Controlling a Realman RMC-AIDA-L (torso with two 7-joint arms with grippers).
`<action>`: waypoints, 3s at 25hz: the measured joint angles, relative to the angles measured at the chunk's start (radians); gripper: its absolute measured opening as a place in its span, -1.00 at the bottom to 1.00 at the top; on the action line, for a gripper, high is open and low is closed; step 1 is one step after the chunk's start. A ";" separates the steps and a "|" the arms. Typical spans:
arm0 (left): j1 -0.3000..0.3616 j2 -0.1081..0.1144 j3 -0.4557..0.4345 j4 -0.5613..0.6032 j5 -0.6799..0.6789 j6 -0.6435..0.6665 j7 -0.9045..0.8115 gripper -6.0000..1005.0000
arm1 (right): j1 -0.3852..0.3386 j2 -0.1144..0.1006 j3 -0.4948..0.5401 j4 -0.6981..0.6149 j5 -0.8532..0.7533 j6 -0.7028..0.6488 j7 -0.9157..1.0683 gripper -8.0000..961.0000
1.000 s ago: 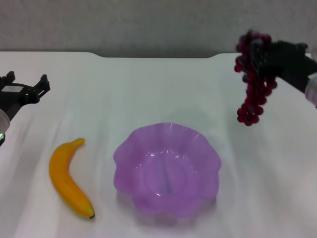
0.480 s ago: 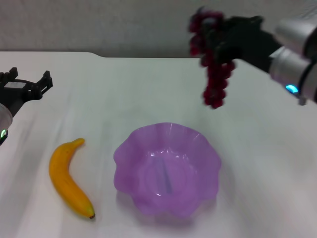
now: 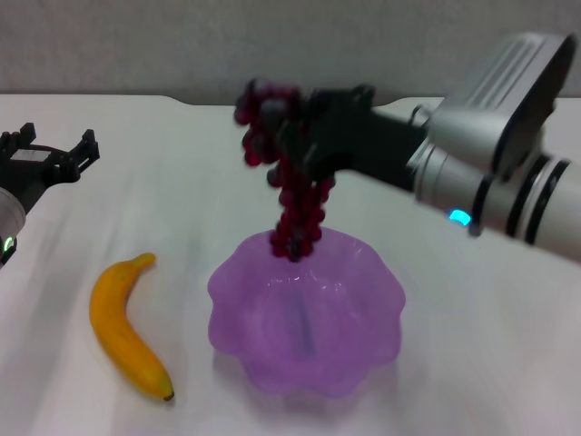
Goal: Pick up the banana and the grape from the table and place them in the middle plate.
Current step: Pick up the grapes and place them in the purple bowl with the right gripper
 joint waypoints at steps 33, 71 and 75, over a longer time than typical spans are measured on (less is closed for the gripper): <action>-0.007 0.000 0.000 0.001 0.000 0.022 -0.002 0.75 | -0.032 0.003 -0.231 0.205 0.472 -0.099 -0.389 -0.58; -0.003 0.002 0.000 0.001 0.000 0.021 0.002 0.75 | -0.033 0.000 -0.215 0.327 0.589 -0.092 -0.389 -0.11; -0.003 0.002 0.000 0.001 0.000 0.021 0.002 0.75 | -0.028 0.000 -0.214 0.328 0.590 -0.092 -0.389 0.23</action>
